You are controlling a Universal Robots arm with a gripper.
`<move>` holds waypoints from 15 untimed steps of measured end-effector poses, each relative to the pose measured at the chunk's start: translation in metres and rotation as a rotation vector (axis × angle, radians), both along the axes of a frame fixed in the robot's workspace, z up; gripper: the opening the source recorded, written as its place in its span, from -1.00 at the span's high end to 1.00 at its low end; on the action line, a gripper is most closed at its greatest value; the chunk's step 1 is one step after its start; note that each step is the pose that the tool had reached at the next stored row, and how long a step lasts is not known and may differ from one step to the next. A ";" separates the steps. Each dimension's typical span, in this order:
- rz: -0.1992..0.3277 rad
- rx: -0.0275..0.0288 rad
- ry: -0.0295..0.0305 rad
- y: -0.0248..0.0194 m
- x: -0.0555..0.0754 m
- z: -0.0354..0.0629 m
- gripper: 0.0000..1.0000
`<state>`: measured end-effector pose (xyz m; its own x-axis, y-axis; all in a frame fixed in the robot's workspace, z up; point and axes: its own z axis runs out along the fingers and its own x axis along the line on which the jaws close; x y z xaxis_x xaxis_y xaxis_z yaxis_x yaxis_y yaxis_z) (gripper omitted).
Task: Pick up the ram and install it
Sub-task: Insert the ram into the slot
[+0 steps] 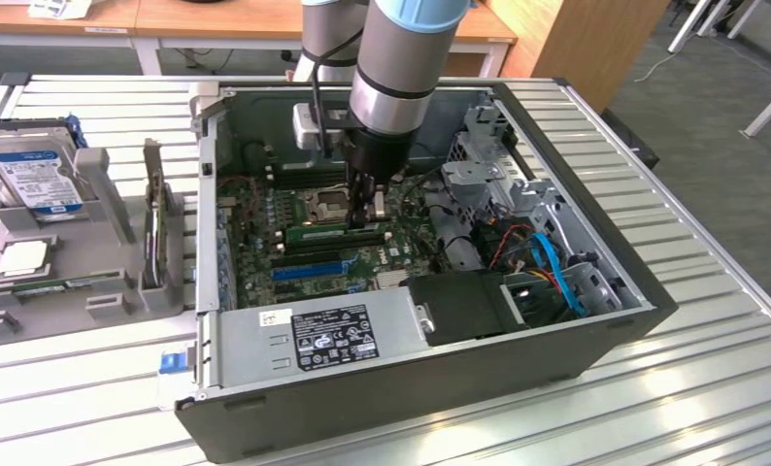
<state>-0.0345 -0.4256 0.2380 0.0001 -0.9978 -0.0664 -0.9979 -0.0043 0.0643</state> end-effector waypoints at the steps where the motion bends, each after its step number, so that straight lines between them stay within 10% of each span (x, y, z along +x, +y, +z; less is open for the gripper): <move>1: 0.000 0.0001 -0.0004 0.0000 0.000 0.0000 0.76; 15: 0.000 0.0014 -0.0048 0.0000 -0.001 0.0001 0.76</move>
